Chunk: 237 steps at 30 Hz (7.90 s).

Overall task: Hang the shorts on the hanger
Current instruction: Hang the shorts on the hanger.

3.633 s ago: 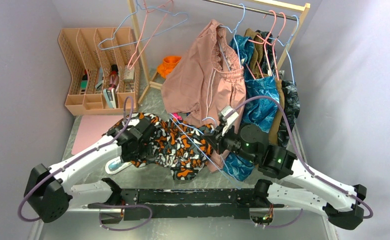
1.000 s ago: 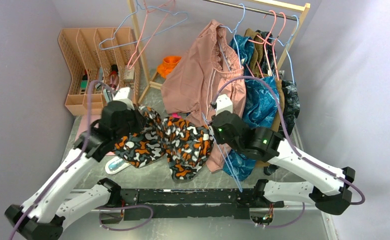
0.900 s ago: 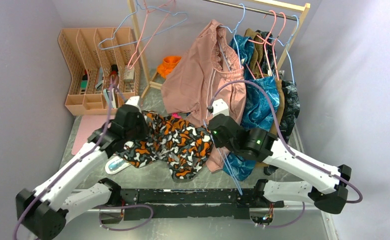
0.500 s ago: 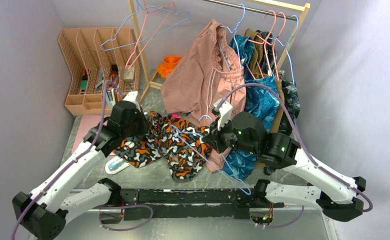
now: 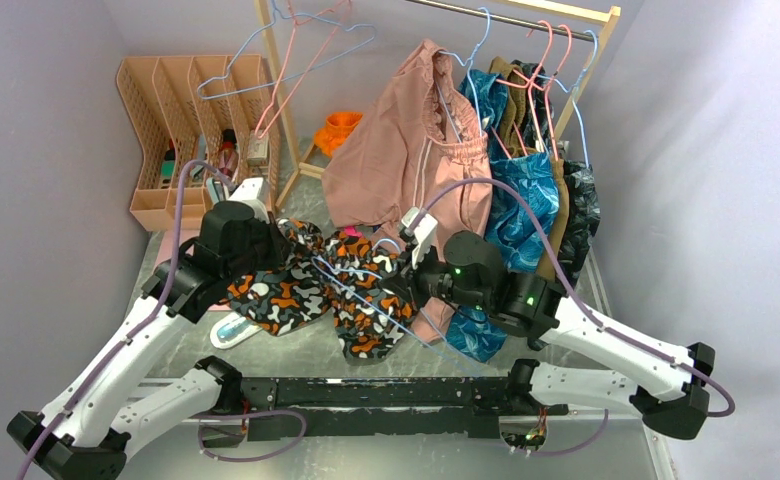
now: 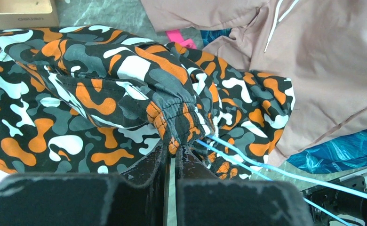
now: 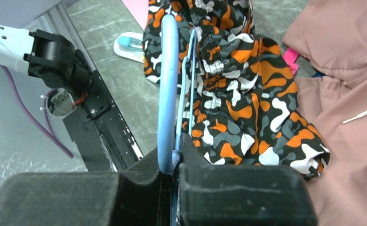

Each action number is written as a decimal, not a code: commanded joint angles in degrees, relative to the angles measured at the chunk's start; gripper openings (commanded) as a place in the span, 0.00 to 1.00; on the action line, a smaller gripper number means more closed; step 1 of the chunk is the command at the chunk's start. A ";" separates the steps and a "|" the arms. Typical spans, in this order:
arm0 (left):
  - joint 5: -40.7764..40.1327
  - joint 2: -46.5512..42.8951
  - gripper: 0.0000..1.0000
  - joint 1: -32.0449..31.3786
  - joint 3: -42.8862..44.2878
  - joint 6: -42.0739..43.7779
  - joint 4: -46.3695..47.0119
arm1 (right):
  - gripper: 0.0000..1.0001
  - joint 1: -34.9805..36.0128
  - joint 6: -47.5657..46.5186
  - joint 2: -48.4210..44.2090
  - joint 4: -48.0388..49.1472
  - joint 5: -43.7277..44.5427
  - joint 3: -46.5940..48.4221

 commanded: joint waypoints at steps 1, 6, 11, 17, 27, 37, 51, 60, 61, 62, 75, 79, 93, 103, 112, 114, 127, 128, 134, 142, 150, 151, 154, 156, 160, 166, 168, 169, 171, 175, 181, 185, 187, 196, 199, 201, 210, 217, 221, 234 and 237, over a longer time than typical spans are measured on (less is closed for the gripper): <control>1.42 -0.74 0.07 0.27 1.79 1.76 -2.31 | 0.00 0.26 -2.43 -2.40 7.81 0.55 -2.03; 1.09 0.36 0.07 0.28 2.73 2.23 -3.22 | 0.00 0.53 -3.70 -4.53 11.38 -1.39 -3.00; 1.23 1.32 0.07 0.30 3.05 1.83 -3.50 | 0.00 0.51 -4.67 -4.65 12.31 -1.31 -2.89; 3.02 1.98 0.07 0.32 4.71 1.28 -3.06 | 0.00 0.51 -4.08 -0.90 13.60 -1.43 -3.76; 6.83 3.85 0.07 0.26 8.33 -1.06 -4.71 | 0.00 2.44 -1.07 3.90 21.74 18.18 -5.86; 10.69 8.18 0.07 0.25 10.71 -5.18 -4.39 | 0.00 8.78 -6.95 11.50 38.60 22.58 -8.90; 15.72 9.61 0.07 0.30 13.33 -7.26 -3.85 | 0.00 8.75 -12.14 20.80 63.95 26.51 -14.34; 19.31 9.07 0.07 0.24 11.85 -7.98 -2.60 | 0.00 8.59 -12.16 25.75 74.84 22.71 -13.18; 19.53 8.90 0.07 0.27 11.91 -7.90 -2.54 | 0.00 8.38 -11.91 25.78 75.30 21.50 -13.23; 19.68 8.75 0.07 0.29 12.18 -7.76 -2.51 | 0.00 8.08 -11.17 25.41 75.86 20.08 -13.56; 24.14 9.84 0.65 0.28 25.82 -4.15 -6.32 | 0.00 4.24 1.04 16.42 88.17 9.99 -22.56; 24.64 9.96 0.83 0.30 30.24 -3.81 -7.90 | 0.00 3.55 2.32 15.39 89.37 8.71 -22.41; 28.77 10.74 0.90 0.31 32.03 -4.17 -6.70 | 0.00 1.25 7.76 17.93 93.76 4.16 -21.62; 17.34 2.69 0.89 0.25 36.25 0.93 -7.92 | 0.00 -1.15 9.99 11.06 92.70 1.97 -22.92; 10.13 -7.05 0.83 0.26 31.93 13.99 -7.38 | 0.00 -2.07 3.95 -5.44 72.46 -4.91 -22.79; 11.66 -8.07 0.81 0.31 31.04 17.12 -6.28 | 0.00 -2.06 3.23 -8.52 68.11 -6.03 -22.84; 19.21 -7.86 0.60 0.24 29.09 30.10 -3.53 | 0.00 -2.01 1.53 -20.30 48.50 -11.35 -20.12; 19.95 -7.86 0.59 0.27 29.00 30.77 -3.67 | 0.00 -2.07 1.45 -20.95 47.81 -11.14 -20.12; 22.36 -8.34 0.52 0.25 26.45 31.67 -4.34 | 0.00 -2.05 1.05 -23.10 45.61 -10.51 -19.60; 26.11 -8.69 0.61 0.25 20.57 30.88 -7.18 | 0.00 -2.00 1.75 -23.80 46.26 -10.88 -20.10; 23.08 -8.98 0.50 0.25 17.97 30.99 -8.99 | 0.00 -2.07 1.67 -23.64 45.97 -11.01 -19.76; 22.16 -8.89 0.44 0.26 17.75 31.11 -9.31 | 0.00 -2.08 1.63 -23.74 45.83 -11.01 -19.57; 20.37 -8.87 0.27 0.27 17.57 31.44 -10.16 | 0.00 -2.00 1.45 -23.57 45.51 -10.99 -19.10; 19.57 -9.24 0.18 0.30 17.18 31.56 -9.76 | 0.00 -1.99 1.45 -23.49 45.26 -11.20 -18.79; 18.57 -9.81 0.07 0.26 17.38 31.94 -8.39 | 0.00 -2.06 1.40 -23.13 44.53 -11.75 -17.98; 17.21 -10.49 0.07 0.27 21.41 32.06 -2.00 | 0.00 -2.01 -0.56 -22.91 40.78 -12.12 -16.07; 16.80 -10.36 0.07 0.25 23.38 32.03 0.37 | 0.00 -2.05 -1.94 -22.68 38.25 -12.14 -14.95; 16.87 -10.16 0.07 0.29 24.35 32.07 1.57 | 0.00 -2.03 -2.54 -22.50 36.90 -12.34 -14.44; 17.75 -9.43 0.07 0.28 26.39 32.11 3.56 | 0.00 -2.01 -3.55 -21.93 34.45 -13.28 -13.15; 21.12 -5.84 0.07 0.24 32.06 32.87 5.59 | 0.00 -2.07 -4.14 -19.84 31.82 -17.39 -10.90; 27.67 1.14 0.07 0.24 38.01 33.26 6.35 | 0.00 -2.00 -1.98 -17.99 37.83 -21.50 -11.80; 30.71 5.21 0.07 0.27 39.67 32.53 6.37 | 0.00 -2.00 -1.48 -15.91 40.66 -23.41 -11.09; 32.42 6.46 0.07 0.29 40.31 31.82 6.43 | 0.00 -2.06 -0.59 -15.51 43.22 -23.43 -11.68; 30.91 8.19 0.07 0.28 43.89 27.25 5.67 | 0.00 -2.00 2.67 -20.24 57.97 -14.56 -18.44; 30.27 7.07 0.07 0.25 44.24 24.52 7.69 | 0.00 -2.07 3.72 -21.41 61.75 -13.09 -20.51; 30.22 5.87 0.11 0.27 43.45 22.70 10.08 | 0.00 -2.07 4.61 -21.60 64.33 -12.14 -21.73; 28.33 2.75 0.54 0.25 41.36 19.48 11.29 | 0.00 -2.02 7.12 -21.24 72.02 -9.76 -24.03; 25.39 -0.90 0.64 0.25 39.46 15.67 13.07 | 0.00 -2.03 5.56 -21.40 69.92 -7.60 -23.39; 29.09 -1.97 0.61 0.26 37.02 9.90 11.50 | 0.00 -2.03 2.56 -21.53 65.08 -4.52 -22.10; 35.84 -2.15 0.61 0.24 22.11 2.75 13.52 | 0.00 -2.07 -2.87 -14.97 59.50 5.62 -19.35; 35.68 -0.92 0.60 0.17 20.57 2.48 15.05 | 0.00 -2.01 -2.73 -12.96 60.75 6.25 -19.18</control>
